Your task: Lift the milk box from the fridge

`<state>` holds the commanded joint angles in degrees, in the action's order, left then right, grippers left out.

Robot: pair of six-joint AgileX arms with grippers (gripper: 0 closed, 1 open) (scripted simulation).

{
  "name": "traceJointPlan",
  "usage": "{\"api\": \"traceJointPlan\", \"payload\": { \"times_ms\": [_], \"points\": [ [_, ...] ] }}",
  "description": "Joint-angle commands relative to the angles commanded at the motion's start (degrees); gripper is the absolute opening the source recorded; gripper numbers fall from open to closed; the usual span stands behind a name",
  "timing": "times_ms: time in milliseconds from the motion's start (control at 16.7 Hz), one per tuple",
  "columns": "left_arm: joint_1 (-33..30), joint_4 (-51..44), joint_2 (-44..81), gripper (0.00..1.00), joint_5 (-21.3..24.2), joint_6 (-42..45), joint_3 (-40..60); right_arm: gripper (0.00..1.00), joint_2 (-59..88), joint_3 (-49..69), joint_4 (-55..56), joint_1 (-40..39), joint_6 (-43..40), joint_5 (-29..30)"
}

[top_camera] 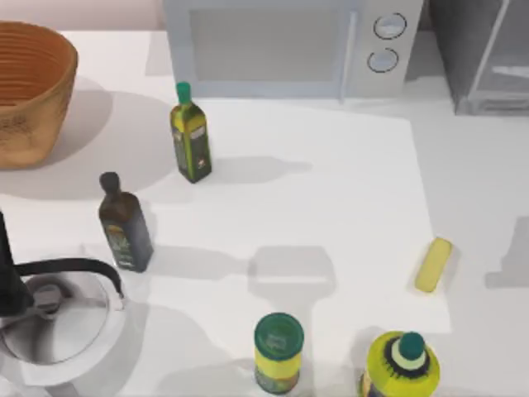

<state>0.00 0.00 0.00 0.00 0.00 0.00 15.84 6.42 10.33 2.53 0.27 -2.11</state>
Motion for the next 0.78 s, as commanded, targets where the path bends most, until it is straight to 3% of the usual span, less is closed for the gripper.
{"api": "traceJointPlan", "payload": {
  "times_ms": [300, 780],
  "points": [
    [0.00, 0.00, 0.00, 1.00, 0.00, 0.00, 0.00, 0.00, -14.36, -5.80, -9.30, -2.26, -0.23, 1.88],
    [0.00, 0.00, 0.00, 1.00, 0.00, 0.00, 0.00, 0.00, -15.43, -6.23, -10.09, -2.40, -0.16, 1.99]
  ]
}}
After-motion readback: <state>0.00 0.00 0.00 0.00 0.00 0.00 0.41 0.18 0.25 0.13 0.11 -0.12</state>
